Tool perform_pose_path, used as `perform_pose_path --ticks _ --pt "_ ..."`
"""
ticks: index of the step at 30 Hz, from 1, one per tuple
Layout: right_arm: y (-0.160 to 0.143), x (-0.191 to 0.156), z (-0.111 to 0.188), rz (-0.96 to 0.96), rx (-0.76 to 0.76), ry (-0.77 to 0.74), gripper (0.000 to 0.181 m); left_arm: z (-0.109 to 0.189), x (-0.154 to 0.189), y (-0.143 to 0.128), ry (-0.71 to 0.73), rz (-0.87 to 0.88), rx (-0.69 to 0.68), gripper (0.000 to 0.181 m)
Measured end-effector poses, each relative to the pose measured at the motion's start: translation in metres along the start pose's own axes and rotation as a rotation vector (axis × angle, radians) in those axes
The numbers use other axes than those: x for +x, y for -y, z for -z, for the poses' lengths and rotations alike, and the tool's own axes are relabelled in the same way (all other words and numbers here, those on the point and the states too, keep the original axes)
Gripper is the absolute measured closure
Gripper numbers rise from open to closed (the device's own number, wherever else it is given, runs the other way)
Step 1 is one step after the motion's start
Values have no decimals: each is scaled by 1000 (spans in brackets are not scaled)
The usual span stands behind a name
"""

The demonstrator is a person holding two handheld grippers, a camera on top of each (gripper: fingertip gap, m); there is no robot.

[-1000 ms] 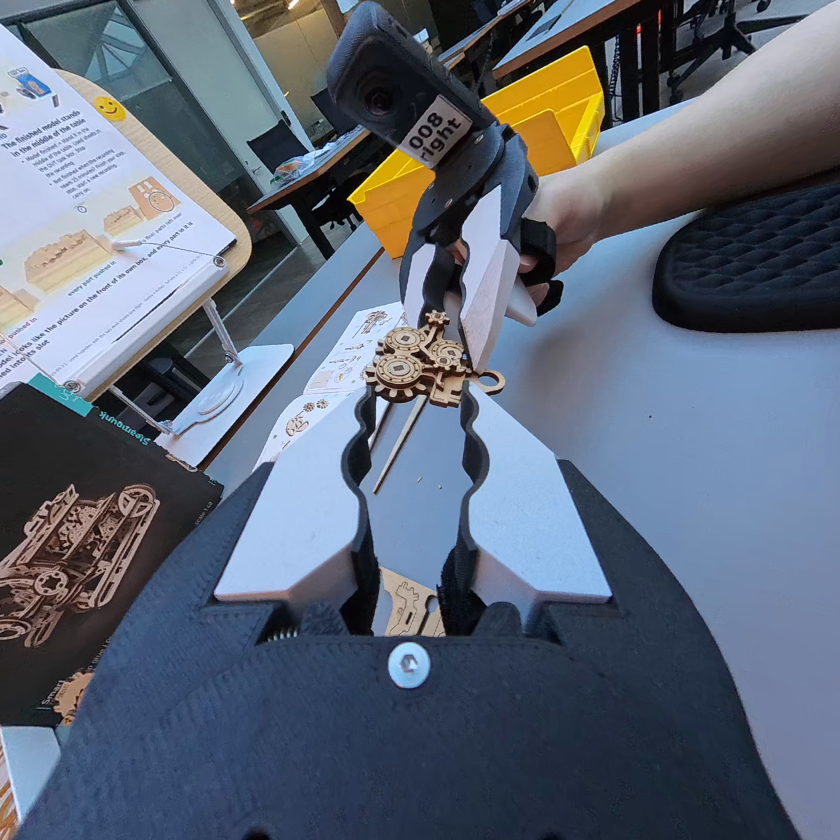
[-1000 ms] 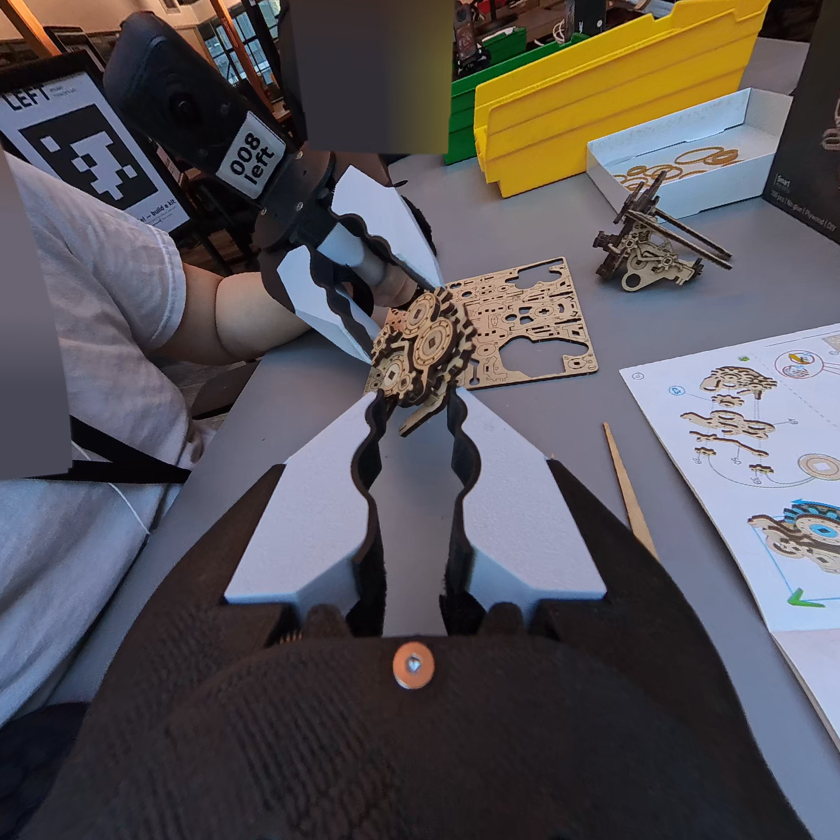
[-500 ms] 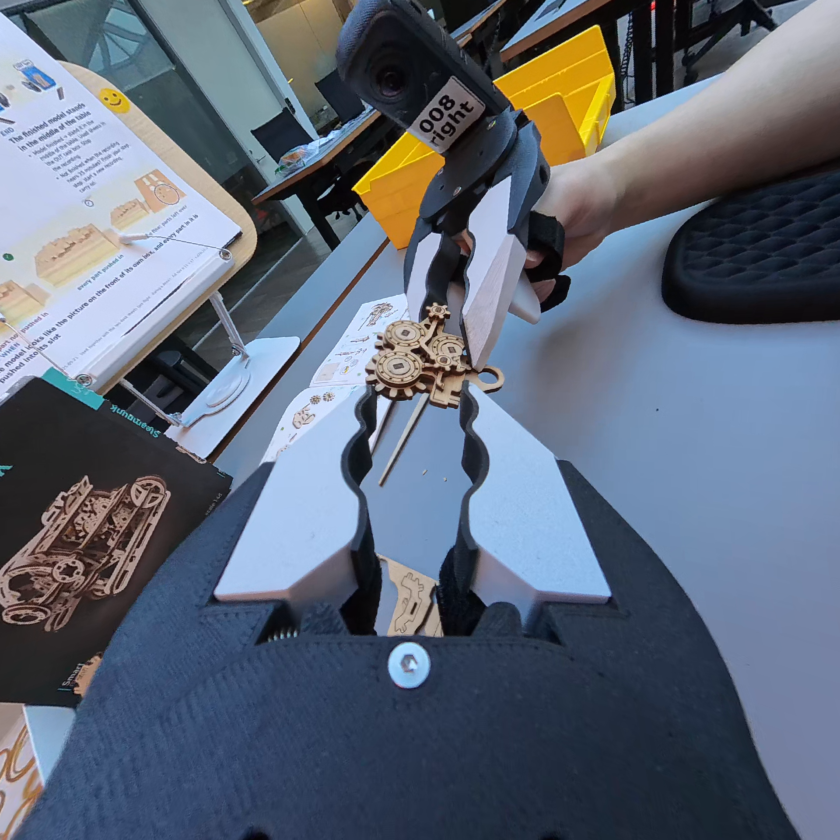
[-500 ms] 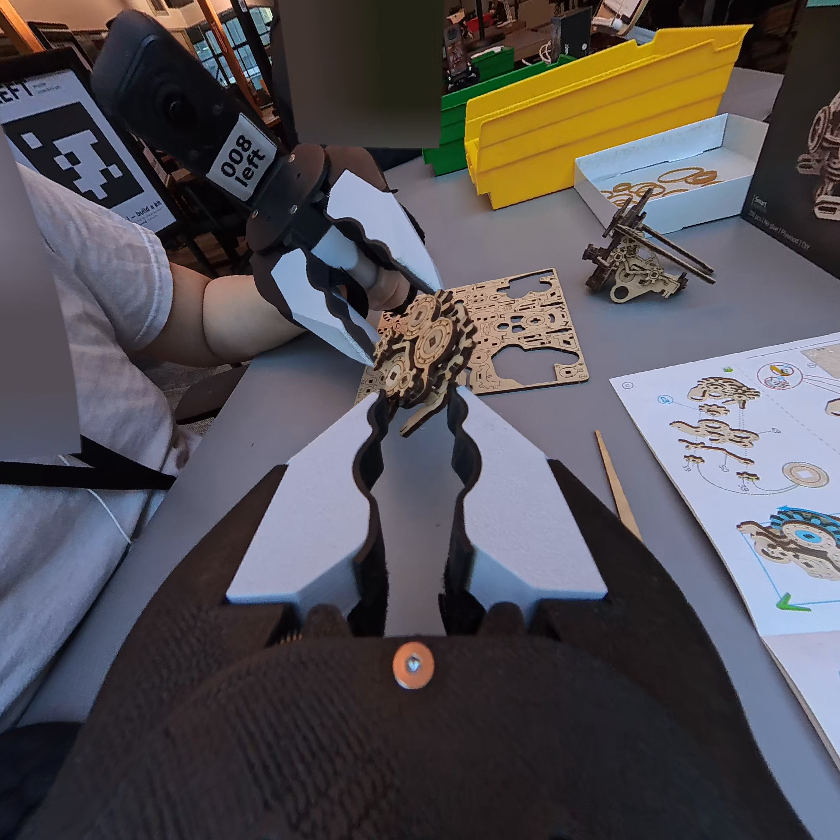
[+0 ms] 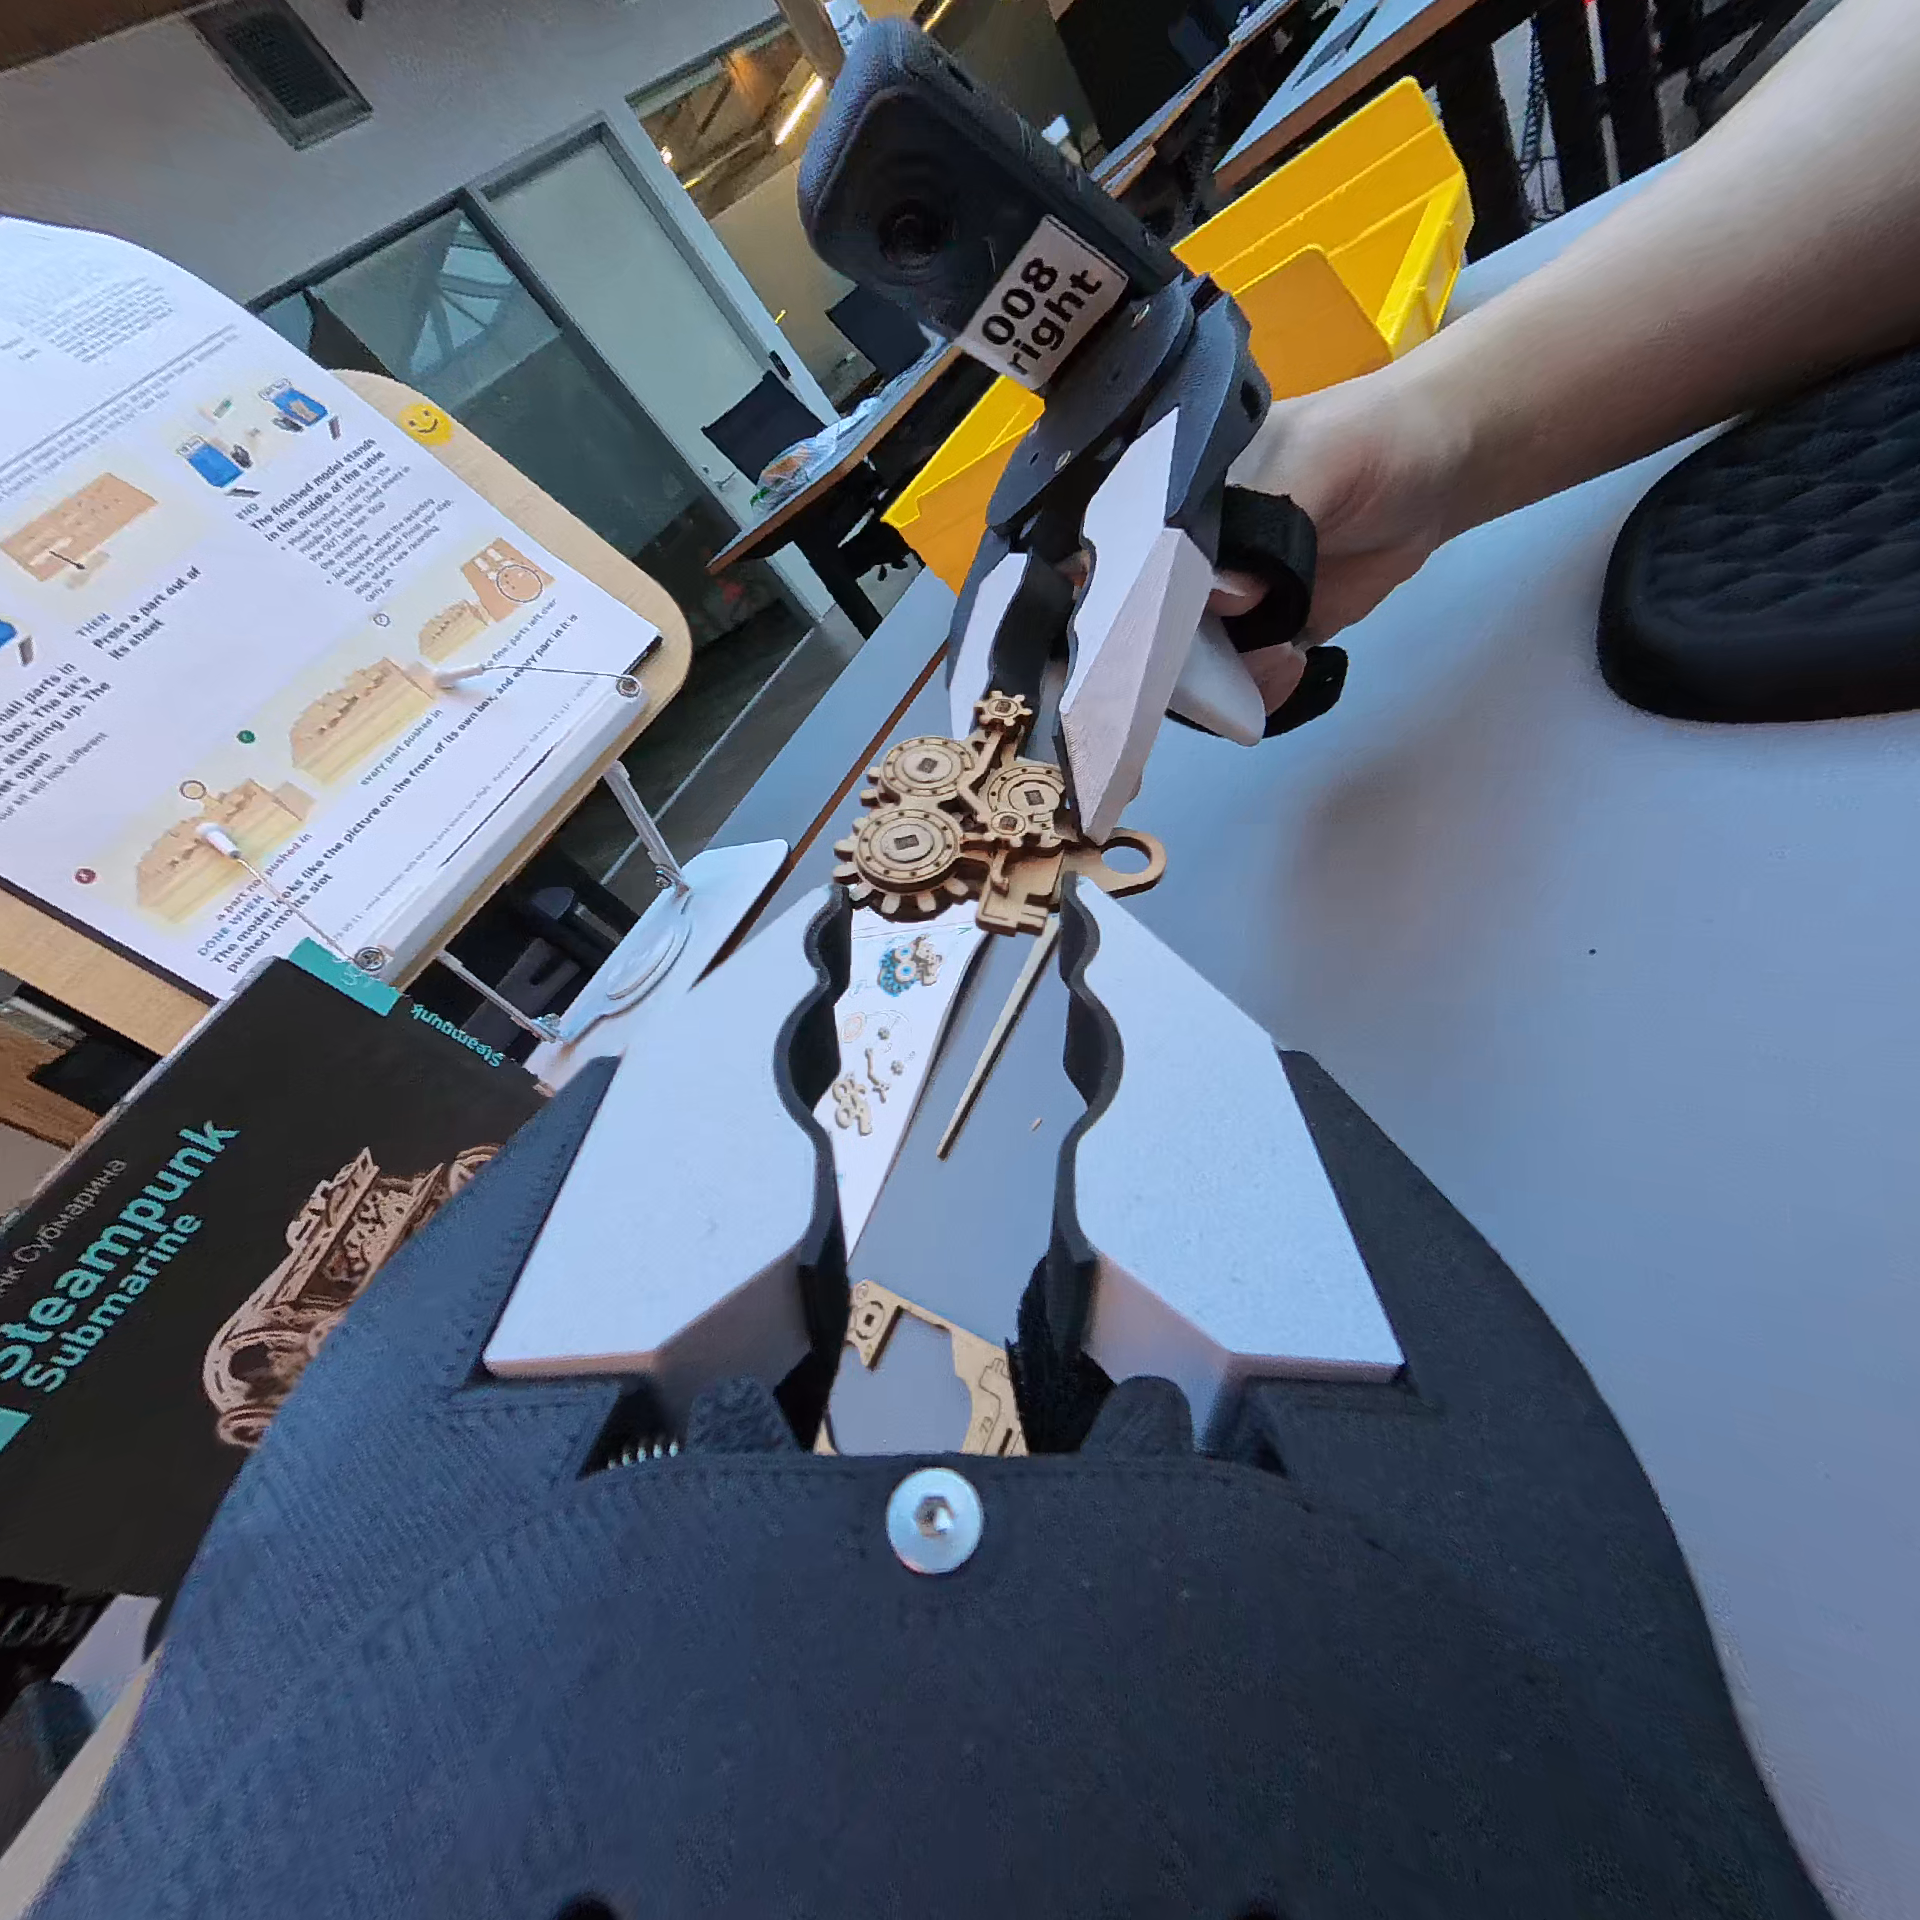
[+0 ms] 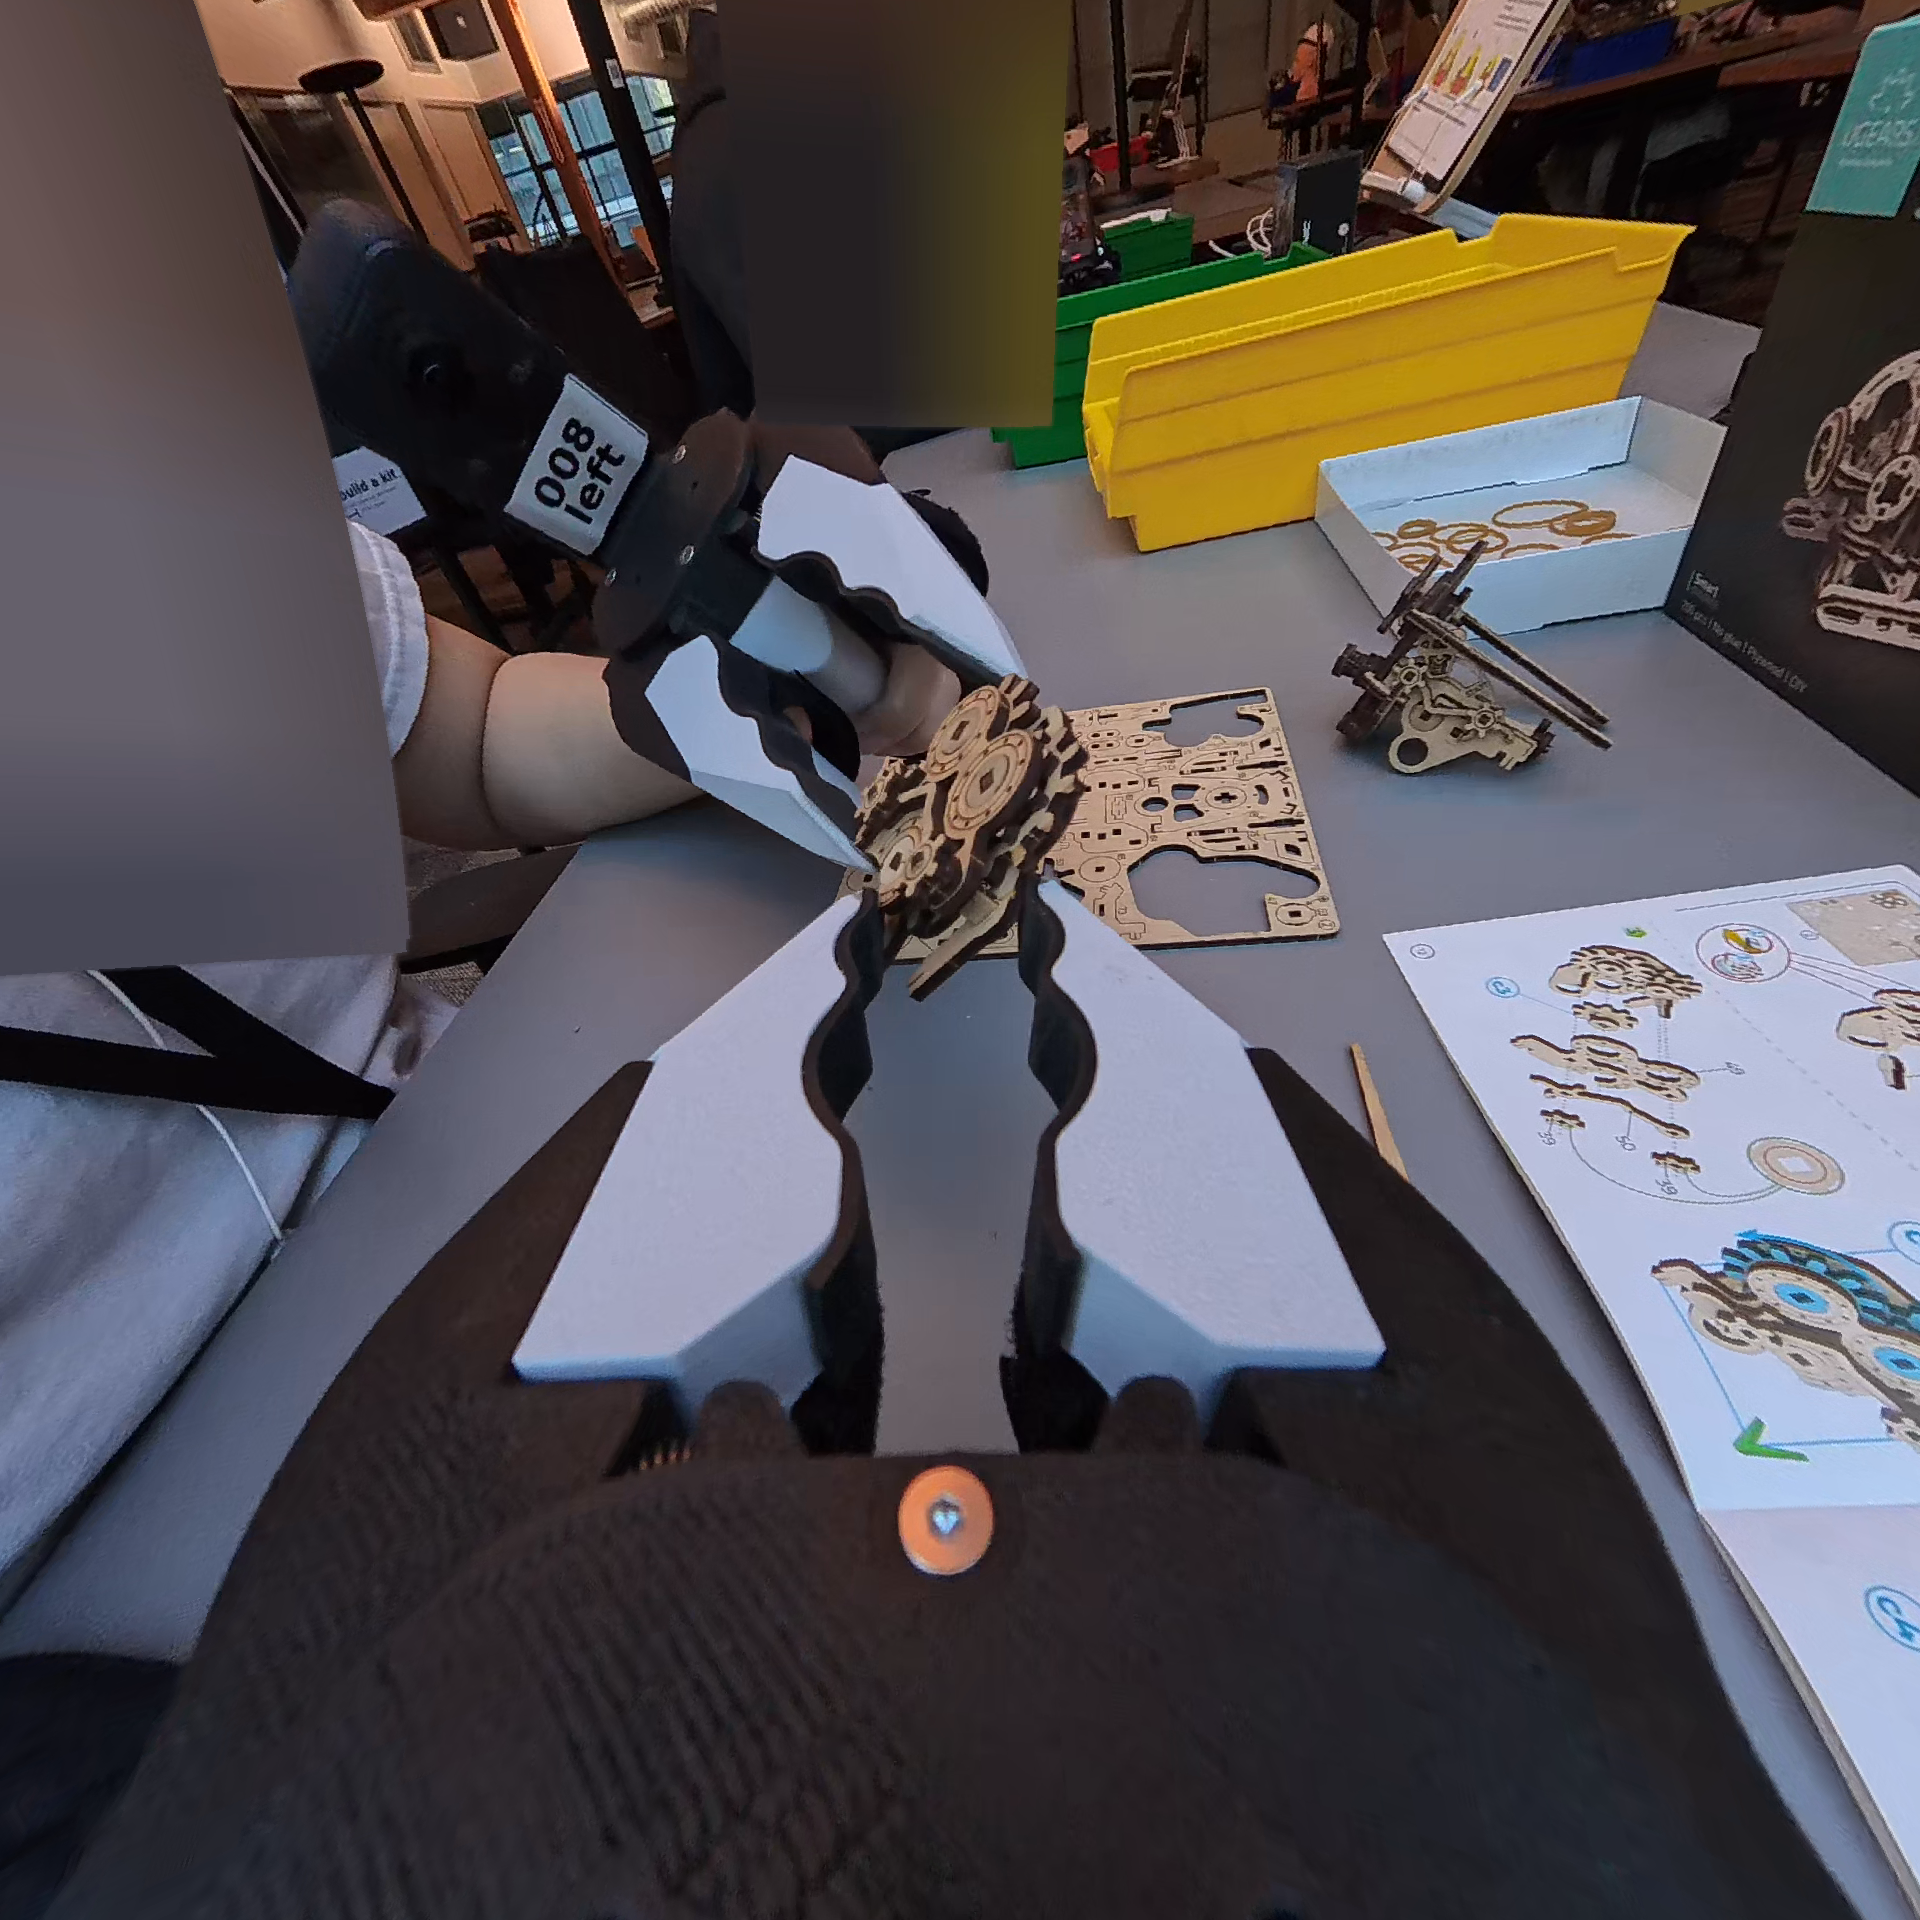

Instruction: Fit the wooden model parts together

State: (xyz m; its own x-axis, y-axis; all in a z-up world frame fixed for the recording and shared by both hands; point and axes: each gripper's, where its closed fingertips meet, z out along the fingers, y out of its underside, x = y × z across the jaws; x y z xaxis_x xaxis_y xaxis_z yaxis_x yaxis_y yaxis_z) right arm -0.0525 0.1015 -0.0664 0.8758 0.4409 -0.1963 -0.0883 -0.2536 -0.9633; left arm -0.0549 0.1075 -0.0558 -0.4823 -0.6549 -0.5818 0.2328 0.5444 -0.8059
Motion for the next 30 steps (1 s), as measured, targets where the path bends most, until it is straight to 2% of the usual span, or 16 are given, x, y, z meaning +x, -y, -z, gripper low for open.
perform_pose_path --ticks 19,24,27,30 --pt "11 -1 -1 47 55 -48 157 2 -5 0 6 55 -47 146" --pt "13 -3 5 120 20 -36 156 2 -5 4 -6 66 -9 146" --pt "20 -2 15 233 4 -71 148 4 -4 8 -21 68 21 146" --pt "25 -4 23 412 -30 -121 126 3 4 8 -49 21 13 145"
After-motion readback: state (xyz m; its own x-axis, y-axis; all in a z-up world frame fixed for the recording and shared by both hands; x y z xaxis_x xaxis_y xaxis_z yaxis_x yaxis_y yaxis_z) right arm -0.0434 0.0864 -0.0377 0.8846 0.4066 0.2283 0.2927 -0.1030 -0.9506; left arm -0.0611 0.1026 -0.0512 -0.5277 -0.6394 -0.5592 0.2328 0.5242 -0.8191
